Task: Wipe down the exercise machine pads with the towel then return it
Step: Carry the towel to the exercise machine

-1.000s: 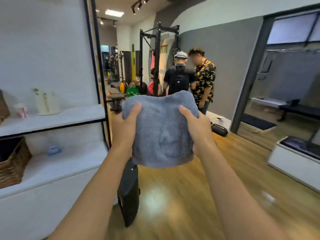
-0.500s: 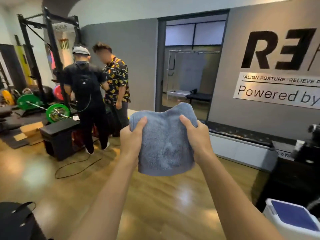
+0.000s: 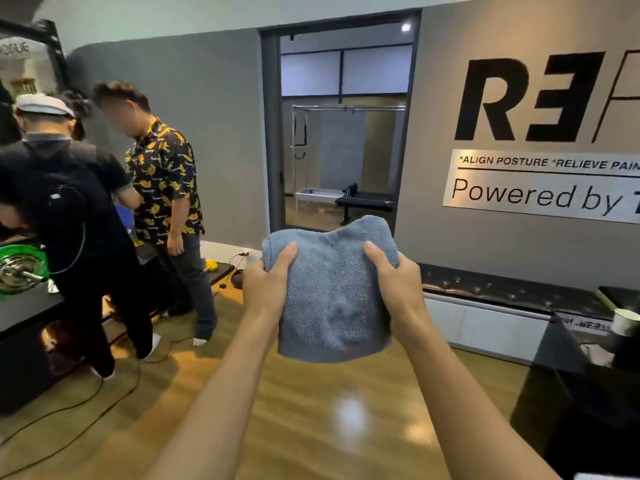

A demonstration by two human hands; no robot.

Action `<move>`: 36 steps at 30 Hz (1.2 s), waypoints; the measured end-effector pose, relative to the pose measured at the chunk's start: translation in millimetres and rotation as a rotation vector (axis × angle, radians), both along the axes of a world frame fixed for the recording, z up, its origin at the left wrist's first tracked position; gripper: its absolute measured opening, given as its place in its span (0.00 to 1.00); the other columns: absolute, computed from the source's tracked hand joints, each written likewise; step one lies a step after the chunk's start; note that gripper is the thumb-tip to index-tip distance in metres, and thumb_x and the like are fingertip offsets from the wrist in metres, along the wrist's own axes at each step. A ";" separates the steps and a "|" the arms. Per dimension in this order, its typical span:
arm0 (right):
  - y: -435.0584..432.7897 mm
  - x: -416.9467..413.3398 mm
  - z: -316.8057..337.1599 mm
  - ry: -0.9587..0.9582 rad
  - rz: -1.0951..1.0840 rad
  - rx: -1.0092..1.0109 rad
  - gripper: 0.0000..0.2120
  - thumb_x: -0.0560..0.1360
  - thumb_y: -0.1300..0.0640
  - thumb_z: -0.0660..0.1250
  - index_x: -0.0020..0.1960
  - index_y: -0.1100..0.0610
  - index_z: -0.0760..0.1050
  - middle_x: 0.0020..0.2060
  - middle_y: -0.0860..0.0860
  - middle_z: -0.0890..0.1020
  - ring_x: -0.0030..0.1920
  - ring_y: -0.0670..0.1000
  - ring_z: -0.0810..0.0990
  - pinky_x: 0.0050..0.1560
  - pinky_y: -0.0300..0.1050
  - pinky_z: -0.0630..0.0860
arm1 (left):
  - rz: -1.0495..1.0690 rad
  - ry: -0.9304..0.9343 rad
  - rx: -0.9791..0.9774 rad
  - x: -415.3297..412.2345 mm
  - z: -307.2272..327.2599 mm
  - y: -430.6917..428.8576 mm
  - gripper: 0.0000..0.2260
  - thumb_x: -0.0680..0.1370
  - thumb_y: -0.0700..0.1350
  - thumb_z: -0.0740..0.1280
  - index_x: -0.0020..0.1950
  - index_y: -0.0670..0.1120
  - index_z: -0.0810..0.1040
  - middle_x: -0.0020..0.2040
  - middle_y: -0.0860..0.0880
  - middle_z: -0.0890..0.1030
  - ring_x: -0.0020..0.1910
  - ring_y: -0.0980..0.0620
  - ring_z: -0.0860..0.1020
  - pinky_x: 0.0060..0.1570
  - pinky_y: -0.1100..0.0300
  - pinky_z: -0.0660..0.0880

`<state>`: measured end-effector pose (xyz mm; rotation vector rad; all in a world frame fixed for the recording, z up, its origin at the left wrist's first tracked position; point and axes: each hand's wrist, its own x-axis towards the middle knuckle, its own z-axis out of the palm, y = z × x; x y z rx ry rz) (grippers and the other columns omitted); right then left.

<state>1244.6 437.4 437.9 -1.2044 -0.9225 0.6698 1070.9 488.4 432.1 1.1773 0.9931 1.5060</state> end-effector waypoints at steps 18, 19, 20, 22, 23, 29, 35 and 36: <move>526.9 123.1 -6.2 0.036 -0.102 0.045 0.14 0.72 0.44 0.72 0.47 0.54 0.82 0.43 0.50 0.87 0.45 0.51 0.85 0.52 0.55 0.81 | -0.121 0.004 -0.001 127.5 6.2 529.7 0.11 0.72 0.54 0.72 0.42 0.46 0.82 0.39 0.52 0.86 0.39 0.53 0.85 0.32 0.62 0.78; 557.7 130.1 -4.2 0.035 -0.115 0.049 0.13 0.72 0.44 0.72 0.47 0.53 0.82 0.43 0.49 0.86 0.45 0.50 0.85 0.52 0.55 0.81 | -0.139 0.001 0.003 135.7 8.0 563.5 0.10 0.73 0.54 0.72 0.42 0.46 0.82 0.39 0.52 0.86 0.39 0.53 0.85 0.32 0.62 0.78; 588.4 137.6 -2.1 0.035 -0.134 0.050 0.12 0.72 0.44 0.72 0.47 0.53 0.82 0.43 0.49 0.86 0.45 0.50 0.85 0.52 0.55 0.81 | -0.156 0.003 0.006 144.4 10.8 597.2 0.10 0.73 0.53 0.72 0.42 0.47 0.82 0.39 0.52 0.86 0.39 0.53 0.85 0.31 0.63 0.78; 649.6 155.2 4.3 0.029 -0.166 0.050 0.12 0.72 0.43 0.71 0.46 0.51 0.81 0.42 0.47 0.86 0.45 0.48 0.85 0.52 0.55 0.81 | -0.178 0.007 0.010 163.7 16.7 663.6 0.11 0.73 0.54 0.72 0.43 0.46 0.83 0.39 0.51 0.86 0.40 0.52 0.85 0.32 0.61 0.78; 679.4 165.6 7.4 0.024 -0.181 0.048 0.12 0.72 0.43 0.71 0.46 0.51 0.81 0.41 0.46 0.86 0.44 0.48 0.85 0.52 0.55 0.82 | -0.183 0.009 0.012 174.5 18.2 696.6 0.11 0.73 0.54 0.72 0.43 0.46 0.83 0.40 0.51 0.86 0.40 0.51 0.85 0.34 0.59 0.79; 866.5 235.6 4.6 0.000 -0.225 0.044 0.14 0.70 0.41 0.71 0.46 0.50 0.82 0.41 0.45 0.86 0.44 0.48 0.85 0.50 0.55 0.81 | -0.229 -0.004 -0.002 244.5 10.5 891.7 0.10 0.74 0.52 0.72 0.45 0.46 0.83 0.44 0.47 0.86 0.45 0.48 0.84 0.46 0.52 0.81; 1066.0 304.3 -15.0 0.049 -0.209 0.054 0.14 0.70 0.41 0.72 0.47 0.51 0.82 0.40 0.44 0.86 0.42 0.46 0.85 0.43 0.47 0.80 | -0.209 0.021 -0.004 313.5 -1.3 1089.9 0.07 0.74 0.51 0.72 0.43 0.48 0.83 0.43 0.48 0.86 0.44 0.49 0.84 0.43 0.55 0.80; 1097.6 315.8 -15.0 0.054 -0.202 0.050 0.14 0.70 0.42 0.72 0.47 0.51 0.82 0.41 0.46 0.87 0.43 0.47 0.85 0.45 0.50 0.81 | -0.210 0.020 -0.011 323.7 -2.8 1121.9 0.08 0.74 0.51 0.72 0.42 0.48 0.83 0.41 0.49 0.86 0.43 0.50 0.84 0.40 0.56 0.80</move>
